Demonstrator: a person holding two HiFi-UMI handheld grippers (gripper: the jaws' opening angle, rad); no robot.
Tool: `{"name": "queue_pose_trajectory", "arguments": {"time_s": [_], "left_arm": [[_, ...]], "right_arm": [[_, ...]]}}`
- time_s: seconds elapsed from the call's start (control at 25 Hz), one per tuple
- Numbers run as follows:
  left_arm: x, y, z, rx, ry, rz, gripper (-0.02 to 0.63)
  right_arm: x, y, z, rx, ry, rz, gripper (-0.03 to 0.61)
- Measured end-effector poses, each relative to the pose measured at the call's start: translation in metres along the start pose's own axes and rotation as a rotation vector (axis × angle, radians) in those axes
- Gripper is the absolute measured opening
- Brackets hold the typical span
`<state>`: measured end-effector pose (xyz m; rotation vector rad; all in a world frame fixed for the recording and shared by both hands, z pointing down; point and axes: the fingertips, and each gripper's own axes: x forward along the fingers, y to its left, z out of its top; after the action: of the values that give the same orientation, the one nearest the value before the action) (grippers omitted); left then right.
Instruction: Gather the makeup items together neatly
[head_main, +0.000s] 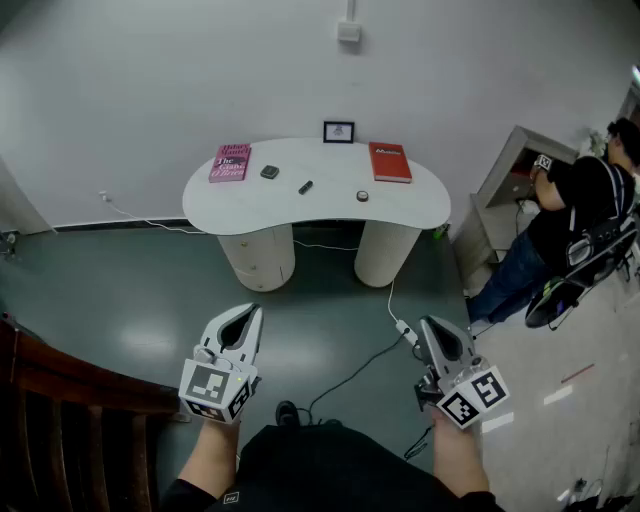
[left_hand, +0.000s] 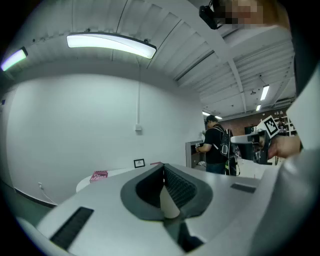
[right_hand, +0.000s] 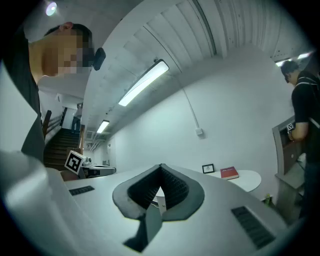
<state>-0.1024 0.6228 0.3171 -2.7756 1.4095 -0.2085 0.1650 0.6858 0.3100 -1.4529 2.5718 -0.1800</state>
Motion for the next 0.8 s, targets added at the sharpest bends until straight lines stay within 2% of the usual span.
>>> {"name": "queue_pose_trajectory", "arguments": {"time_s": [0.28, 0.52, 0.68, 0.8], "left_arm": [[0.001, -0.021, 0.003, 0.008, 0.003, -0.002, 0.014], [-0.001, -0.039, -0.005, -0.001, 0.025, -0.007, 0.014], [0.01, -0.038, -0.01, -0.015, 0.034, -0.019, 0.014], [0.025, -0.028, -0.011, -0.014, 0.031, -0.022, 0.014]], "right_arm": [[-0.02, -0.007, -0.001, 0.013, -0.003, 0.005, 0.034], [-0.031, -0.001, -0.011, -0.002, 0.048, 0.075, 0.034], [-0.025, -0.002, -0.013, -0.022, 0.069, 0.097, 0.037], [-0.01, -0.011, -0.014, 0.024, 0.066, 0.101, 0.037]]}}
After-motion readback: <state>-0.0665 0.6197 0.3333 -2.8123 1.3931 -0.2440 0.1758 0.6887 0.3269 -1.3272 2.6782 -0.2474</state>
